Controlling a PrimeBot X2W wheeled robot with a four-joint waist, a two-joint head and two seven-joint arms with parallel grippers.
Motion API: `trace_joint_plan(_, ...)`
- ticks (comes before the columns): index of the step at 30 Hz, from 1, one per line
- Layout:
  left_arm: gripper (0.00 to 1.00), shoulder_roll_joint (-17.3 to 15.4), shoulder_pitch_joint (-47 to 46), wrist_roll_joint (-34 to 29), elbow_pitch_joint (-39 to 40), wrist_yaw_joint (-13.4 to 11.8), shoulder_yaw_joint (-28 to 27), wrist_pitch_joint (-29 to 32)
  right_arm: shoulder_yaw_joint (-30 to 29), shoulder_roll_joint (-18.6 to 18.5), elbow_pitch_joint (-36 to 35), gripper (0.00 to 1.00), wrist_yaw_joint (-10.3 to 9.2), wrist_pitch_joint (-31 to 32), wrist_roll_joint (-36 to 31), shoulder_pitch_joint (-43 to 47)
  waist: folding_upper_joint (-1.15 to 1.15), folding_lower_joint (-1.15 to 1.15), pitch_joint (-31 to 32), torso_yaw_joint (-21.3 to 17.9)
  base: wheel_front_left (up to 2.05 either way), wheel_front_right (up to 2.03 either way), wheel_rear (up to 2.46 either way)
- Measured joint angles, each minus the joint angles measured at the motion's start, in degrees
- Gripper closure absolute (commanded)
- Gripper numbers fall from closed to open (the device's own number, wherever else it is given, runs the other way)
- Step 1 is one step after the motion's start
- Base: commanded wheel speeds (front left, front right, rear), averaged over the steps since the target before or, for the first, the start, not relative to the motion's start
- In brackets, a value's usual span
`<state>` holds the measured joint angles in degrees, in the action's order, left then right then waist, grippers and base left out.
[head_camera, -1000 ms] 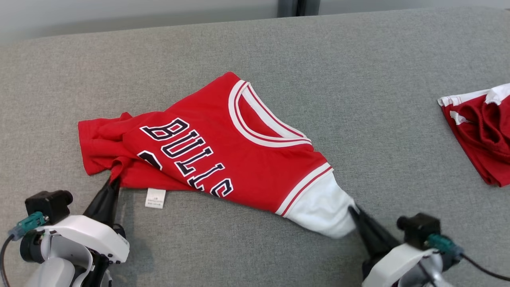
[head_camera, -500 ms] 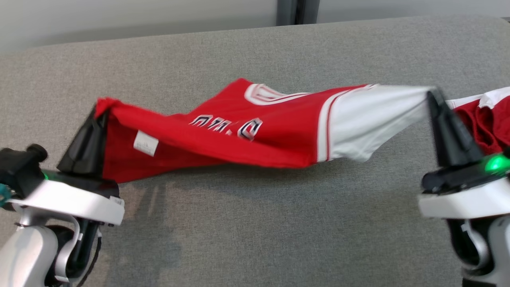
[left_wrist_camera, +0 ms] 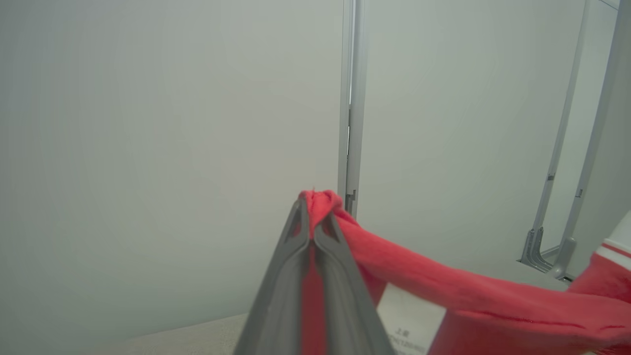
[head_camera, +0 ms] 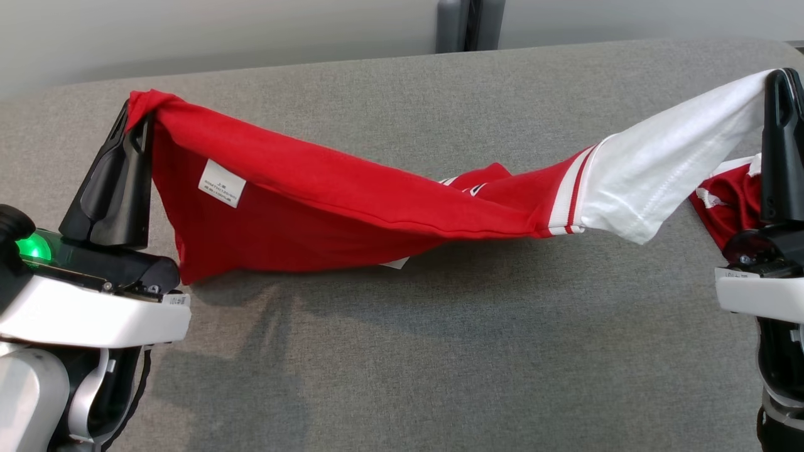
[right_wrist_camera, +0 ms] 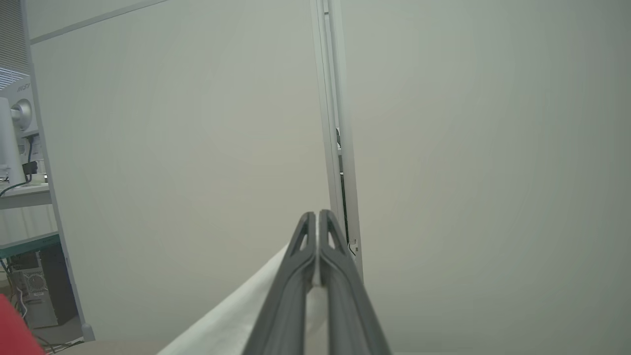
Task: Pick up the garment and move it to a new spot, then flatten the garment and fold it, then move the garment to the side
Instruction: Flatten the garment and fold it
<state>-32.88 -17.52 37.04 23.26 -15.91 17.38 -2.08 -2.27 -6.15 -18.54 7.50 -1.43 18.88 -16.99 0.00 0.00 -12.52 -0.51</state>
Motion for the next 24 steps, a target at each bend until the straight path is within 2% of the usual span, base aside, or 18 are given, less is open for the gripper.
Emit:
trace_joint_plan(5, 1.00, -0.07, -3.76, -0.34, -0.99, 0.32, -0.05, 0.59, -0.12, -1.25, 0.89, 1.00, 0.00, 1.47, -0.56, -3.92, 0.00, 0.00, -1.33, -0.03, 0.00, 0.00, 0.00)
trace_joint_plan(9, 1.00, 0.42, -11.77, -0.58, -5.23, 2.65, 0.44, 1.31, 0.66, -2.08, 4.08, 1.00, 0.00, 1.63, -0.44, -11.62, 0.00, 0.00, -3.08, 0.00, 0.00, 0.00, 0.00)
trace_joint_plan(12, 1.00, 1.41, -20.55, -1.08, -9.58, 5.32, 1.65, 2.09, 1.85, -3.90, 7.87, 1.00, 0.00, 1.92, -0.18, -19.52, 0.00, 0.00, -4.70, 0.15, 0.00, 0.00, 0.00)
trace_joint_plan(19, 1.00, 5.21, -41.26, -0.96, -25.72, 10.38, 2.66, 3.01, 6.49, -7.42, 23.48, 1.00, 0.00, 0.25, 0.57, -42.19, 0.00, 0.00, -8.46, 0.55, 0.00, 0.00, 0.00)
trace_joint_plan(24, 1.00, 8.03, -53.13, -1.82, -40.18, 12.94, 3.94, 1.99, 10.42, -7.44, 36.95, 1.00, 0.00, -3.70, 0.81, -57.02, 0.00, 0.00, -10.56, 1.28, 0.00, 0.00, 0.00)
